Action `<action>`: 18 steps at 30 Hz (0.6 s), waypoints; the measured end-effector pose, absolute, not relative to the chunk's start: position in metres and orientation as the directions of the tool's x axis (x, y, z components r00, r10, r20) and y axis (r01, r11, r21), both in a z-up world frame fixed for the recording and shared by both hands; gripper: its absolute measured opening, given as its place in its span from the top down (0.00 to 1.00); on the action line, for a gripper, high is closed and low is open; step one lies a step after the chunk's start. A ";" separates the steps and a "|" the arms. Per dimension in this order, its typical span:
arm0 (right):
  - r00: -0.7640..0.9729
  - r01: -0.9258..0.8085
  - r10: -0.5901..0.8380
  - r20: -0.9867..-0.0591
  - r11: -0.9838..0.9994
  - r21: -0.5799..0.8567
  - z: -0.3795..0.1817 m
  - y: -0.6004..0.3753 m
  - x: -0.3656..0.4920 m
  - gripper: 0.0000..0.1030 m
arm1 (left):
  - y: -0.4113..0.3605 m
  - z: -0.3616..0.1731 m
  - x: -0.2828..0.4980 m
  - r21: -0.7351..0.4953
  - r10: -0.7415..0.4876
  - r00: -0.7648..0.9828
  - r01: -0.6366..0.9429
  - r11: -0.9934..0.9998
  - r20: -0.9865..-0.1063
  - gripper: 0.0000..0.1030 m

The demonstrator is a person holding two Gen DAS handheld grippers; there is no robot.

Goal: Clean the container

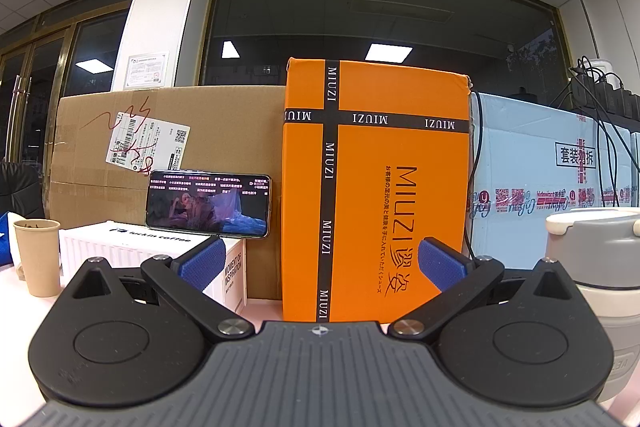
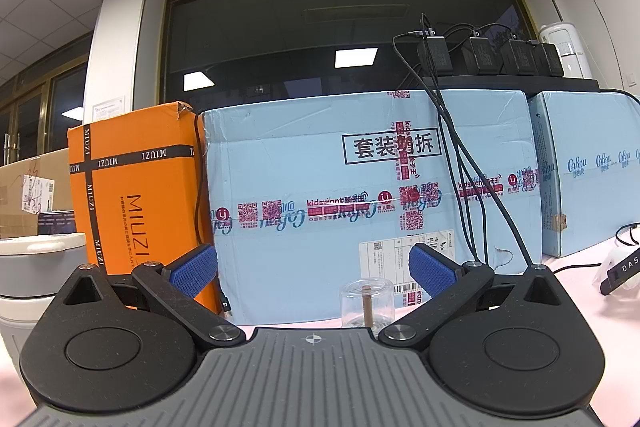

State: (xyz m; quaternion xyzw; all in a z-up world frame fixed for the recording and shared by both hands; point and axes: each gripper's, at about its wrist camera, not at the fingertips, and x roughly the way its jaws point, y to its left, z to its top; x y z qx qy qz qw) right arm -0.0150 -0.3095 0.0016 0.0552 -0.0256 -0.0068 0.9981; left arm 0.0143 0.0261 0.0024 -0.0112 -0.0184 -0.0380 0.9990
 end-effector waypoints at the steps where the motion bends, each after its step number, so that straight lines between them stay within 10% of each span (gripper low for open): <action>1: 0.999 0.011 -0.017 0.050 0.994 0.110 0.002 -0.310 -0.015 0.00 | 0.026 0.002 0.014 -0.021 -0.075 0.996 0.076 0.997 0.037 0.00; 18: 0.999 0.012 -0.017 0.051 0.994 0.111 0.001 -0.310 -0.015 0.00 | 0.026 0.002 0.013 -0.023 -0.074 0.997 0.075 0.997 0.036 0.00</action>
